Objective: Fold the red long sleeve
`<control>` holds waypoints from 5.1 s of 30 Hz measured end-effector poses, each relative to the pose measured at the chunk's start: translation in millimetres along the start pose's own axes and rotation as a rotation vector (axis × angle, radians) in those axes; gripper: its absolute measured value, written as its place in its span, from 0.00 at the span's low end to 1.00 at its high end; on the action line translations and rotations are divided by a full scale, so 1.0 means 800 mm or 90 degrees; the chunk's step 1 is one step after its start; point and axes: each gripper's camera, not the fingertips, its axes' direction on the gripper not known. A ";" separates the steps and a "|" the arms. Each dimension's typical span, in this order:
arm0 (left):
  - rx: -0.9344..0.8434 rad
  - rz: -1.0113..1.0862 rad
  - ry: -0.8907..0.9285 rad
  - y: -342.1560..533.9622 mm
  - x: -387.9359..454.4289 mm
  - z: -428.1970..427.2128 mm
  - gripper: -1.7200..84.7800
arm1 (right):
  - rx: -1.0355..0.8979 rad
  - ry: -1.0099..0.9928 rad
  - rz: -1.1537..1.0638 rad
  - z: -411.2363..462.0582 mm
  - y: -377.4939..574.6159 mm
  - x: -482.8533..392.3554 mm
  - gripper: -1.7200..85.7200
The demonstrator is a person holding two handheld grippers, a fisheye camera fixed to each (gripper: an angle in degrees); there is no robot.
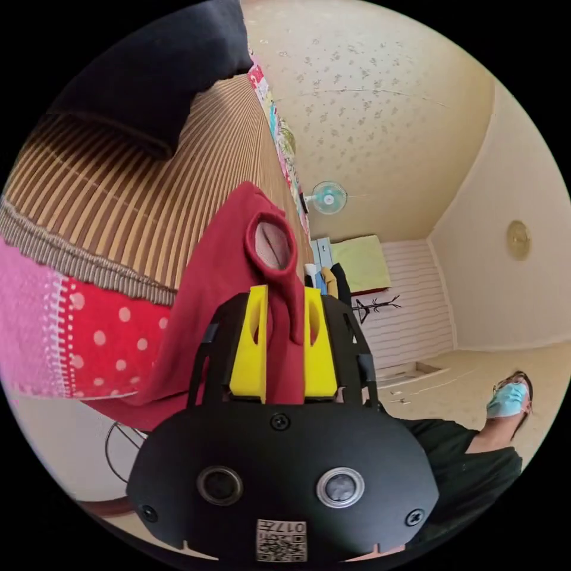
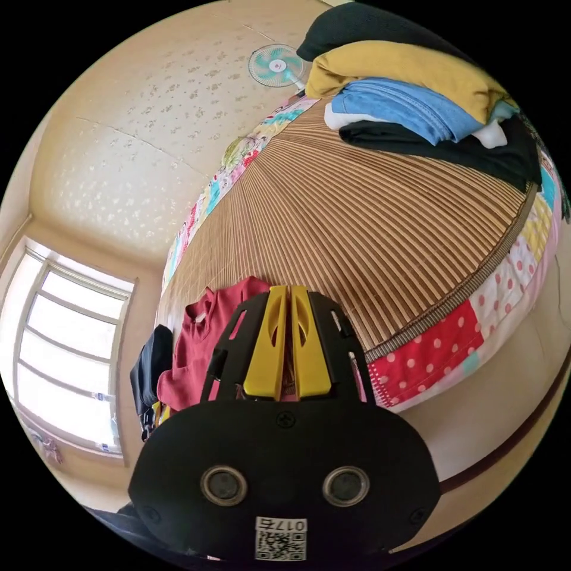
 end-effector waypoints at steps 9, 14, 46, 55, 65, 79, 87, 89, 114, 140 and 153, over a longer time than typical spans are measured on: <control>0.062 -0.029 -0.126 0.087 0.004 -0.127 0.18 | -0.096 0.000 -0.127 -0.071 0.097 0.003 0.13; 0.059 -0.031 -0.110 0.084 0.014 -0.152 0.18 | -0.109 -0.158 -0.089 -0.105 0.119 0.059 0.14; 0.215 -0.648 0.273 0.066 -0.308 -0.301 0.23 | -0.184 -0.083 -0.072 -0.168 0.096 0.127 0.05; 0.381 -0.631 0.381 0.067 -0.306 -0.251 0.06 | -0.190 -0.125 -0.025 -0.170 0.088 0.135 0.05; 0.290 0.358 -0.421 -0.064 0.271 -0.171 0.06 | -0.227 -0.105 -0.037 -0.151 0.084 0.111 0.06; -0.159 0.244 -0.343 0.020 0.130 0.213 0.14 | -0.161 -0.224 -0.022 -0.203 0.084 0.090 0.14; -0.136 0.186 -0.330 0.082 0.090 0.243 0.14 | -0.326 -0.174 -0.063 -0.126 0.055 -0.047 0.17; -0.137 0.188 -0.335 0.096 0.091 0.252 0.14 | -0.365 -0.114 -0.066 -0.109 0.060 -0.066 0.17; -0.046 0.147 -0.297 0.176 0.084 0.241 0.14 | -0.008 -0.166 -0.463 -0.190 0.057 -0.275 0.06; 0.047 0.075 -0.248 -0.040 0.002 0.084 0.14 | -0.255 -0.094 -0.145 -0.066 -0.026 -0.081 0.10; -0.231 0.043 -0.132 0.173 -0.005 -0.138 0.21 | -0.644 -0.309 -0.038 -0.216 0.085 0.087 0.14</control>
